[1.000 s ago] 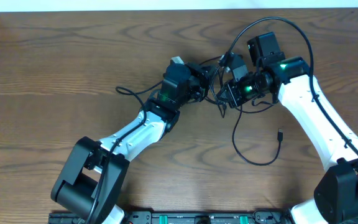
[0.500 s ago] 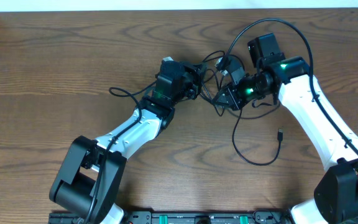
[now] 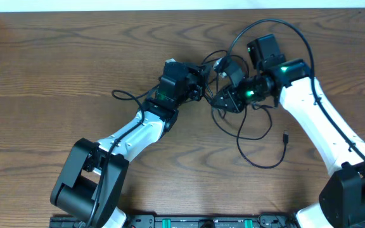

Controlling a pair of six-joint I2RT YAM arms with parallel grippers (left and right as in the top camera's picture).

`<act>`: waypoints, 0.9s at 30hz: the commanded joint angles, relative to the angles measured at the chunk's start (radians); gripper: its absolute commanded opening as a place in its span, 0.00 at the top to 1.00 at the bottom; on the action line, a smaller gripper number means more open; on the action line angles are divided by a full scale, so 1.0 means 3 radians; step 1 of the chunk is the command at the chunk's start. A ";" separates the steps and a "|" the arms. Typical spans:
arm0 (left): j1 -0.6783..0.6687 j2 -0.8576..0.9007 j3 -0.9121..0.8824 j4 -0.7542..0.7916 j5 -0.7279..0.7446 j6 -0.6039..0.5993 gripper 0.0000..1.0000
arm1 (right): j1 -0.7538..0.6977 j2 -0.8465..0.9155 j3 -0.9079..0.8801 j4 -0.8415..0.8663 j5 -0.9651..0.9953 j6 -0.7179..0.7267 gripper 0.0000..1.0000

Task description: Untangle cables

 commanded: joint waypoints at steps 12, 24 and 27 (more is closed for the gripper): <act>-0.0036 -0.0017 0.0033 0.0014 -0.0006 -0.0132 0.92 | 0.0153 -0.0027 -0.0018 0.0301 0.0877 0.0519 0.97; -0.0036 -0.0017 0.0033 0.0011 0.0004 -0.0153 0.92 | 0.0150 -0.0028 -0.0018 0.0314 0.0888 0.0521 0.99; -0.0036 -0.0017 0.0033 0.0010 0.0004 -0.0150 0.68 | 0.0098 -0.0056 -0.0017 0.0315 0.0942 0.0632 0.99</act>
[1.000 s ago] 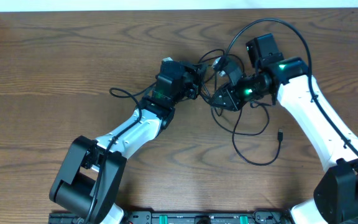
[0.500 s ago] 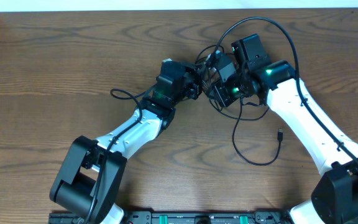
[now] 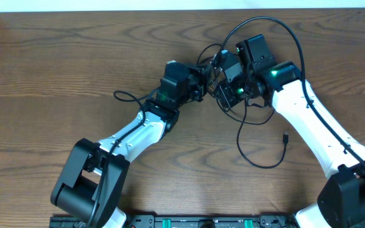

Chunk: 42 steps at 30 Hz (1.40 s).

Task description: Untangle cables

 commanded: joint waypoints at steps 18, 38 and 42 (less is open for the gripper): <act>-0.0010 -0.0017 0.0032 -0.0599 0.0427 0.1732 0.06 | -0.1062 -0.1021 0.0239 0.0650 0.0675 0.0268 0.99; -0.0010 -0.0017 0.0031 -0.1507 0.0412 0.1731 0.05 | -0.2227 -0.0066 0.0465 0.1624 0.1751 -0.0571 0.99; -0.0010 -0.0017 0.0031 -0.1507 0.0412 0.1731 0.06 | -0.2321 0.0270 0.0465 0.2088 0.1750 -0.0790 0.99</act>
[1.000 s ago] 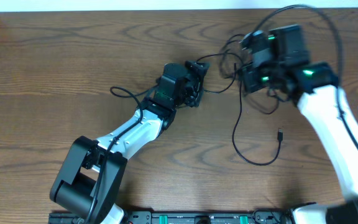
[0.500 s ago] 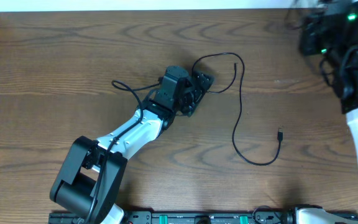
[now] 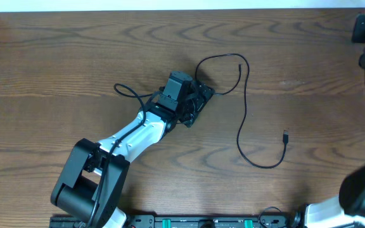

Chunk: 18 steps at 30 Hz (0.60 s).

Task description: Untangle cables

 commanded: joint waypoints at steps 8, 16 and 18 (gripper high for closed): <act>-0.0005 -0.0017 0.0028 -0.0011 0.0003 0.0069 0.06 | -0.0114 0.0781 0.0034 0.0748 0.0045 -0.0954 0.99; -0.0005 -0.0017 0.0028 -0.0011 0.0003 0.0069 0.06 | -0.0275 0.1202 0.0034 0.0832 0.0047 -0.1081 0.99; -0.0005 -0.0017 0.0028 -0.0011 0.0003 0.0069 0.05 | -0.0360 0.1286 0.0034 0.0853 0.0036 -0.1104 0.99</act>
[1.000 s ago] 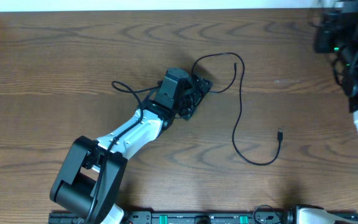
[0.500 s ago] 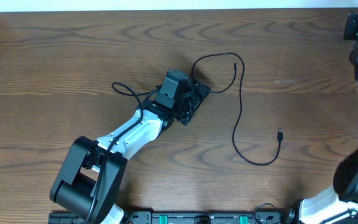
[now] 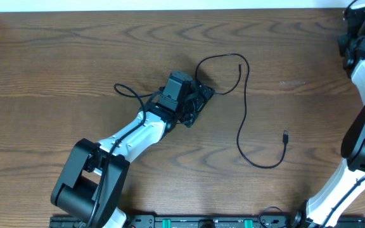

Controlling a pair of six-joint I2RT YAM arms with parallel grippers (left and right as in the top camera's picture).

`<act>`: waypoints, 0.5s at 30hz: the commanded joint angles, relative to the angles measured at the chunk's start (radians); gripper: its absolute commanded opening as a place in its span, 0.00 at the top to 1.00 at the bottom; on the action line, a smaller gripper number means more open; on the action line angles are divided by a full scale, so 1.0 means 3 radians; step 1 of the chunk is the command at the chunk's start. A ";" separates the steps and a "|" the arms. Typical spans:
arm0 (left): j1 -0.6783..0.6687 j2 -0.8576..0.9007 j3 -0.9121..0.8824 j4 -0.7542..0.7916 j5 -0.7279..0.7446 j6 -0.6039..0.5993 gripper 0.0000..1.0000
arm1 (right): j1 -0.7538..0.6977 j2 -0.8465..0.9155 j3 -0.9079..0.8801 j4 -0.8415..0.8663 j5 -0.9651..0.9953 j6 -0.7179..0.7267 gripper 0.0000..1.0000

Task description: Untangle cables

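Note:
A thin black cable (image 3: 244,107) lies loose on the wooden table (image 3: 56,63). It arcs from my left gripper (image 3: 201,99) up and right, drops down the middle and curls round to a small plug (image 3: 286,135). Another stretch of cable (image 3: 127,92) trails out to the left from under the left wrist. The left gripper lies low on the table at the centre and looks shut on the cable where it runs in. My right gripper (image 3: 352,26) is at the far top right corner, dark and partly cut off, so its jaws cannot be read. A thin loop (image 3: 355,5) shows above it.
The right arm runs down the right edge of the view. The left arm (image 3: 125,136) stretches from the front left to the centre. A pale strip (image 3: 170,5) borders the table's far edge, and the arms' base rail (image 3: 201,221) lines the front.
The right arm has shifted slightly inward at the top right corner, and more of it now shows along the right edge. The left gripper and the black cable have not moved.
Both grippers were together at the centre in a knot of cables, with a black block in the tangle by the right one. Later the right arm was far off at the top right. The block and the knot were gone, leaving one loose cable beside the left gripper.

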 commanded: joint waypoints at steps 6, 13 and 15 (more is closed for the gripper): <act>-0.0005 -0.0017 0.0028 -0.0010 0.0003 0.0067 0.05 | -0.0380 0.0153 0.0034 0.0501 0.0013 -0.0360 0.99; -0.0005 -0.0017 0.0028 -0.0010 0.0003 0.0069 0.05 | -0.0635 0.0178 0.0034 0.0689 -0.0891 0.0103 0.99; -0.0005 -0.0017 0.0028 -0.0010 0.0003 0.0069 0.05 | -0.0657 0.0231 0.0034 0.0623 -0.1057 0.0301 0.99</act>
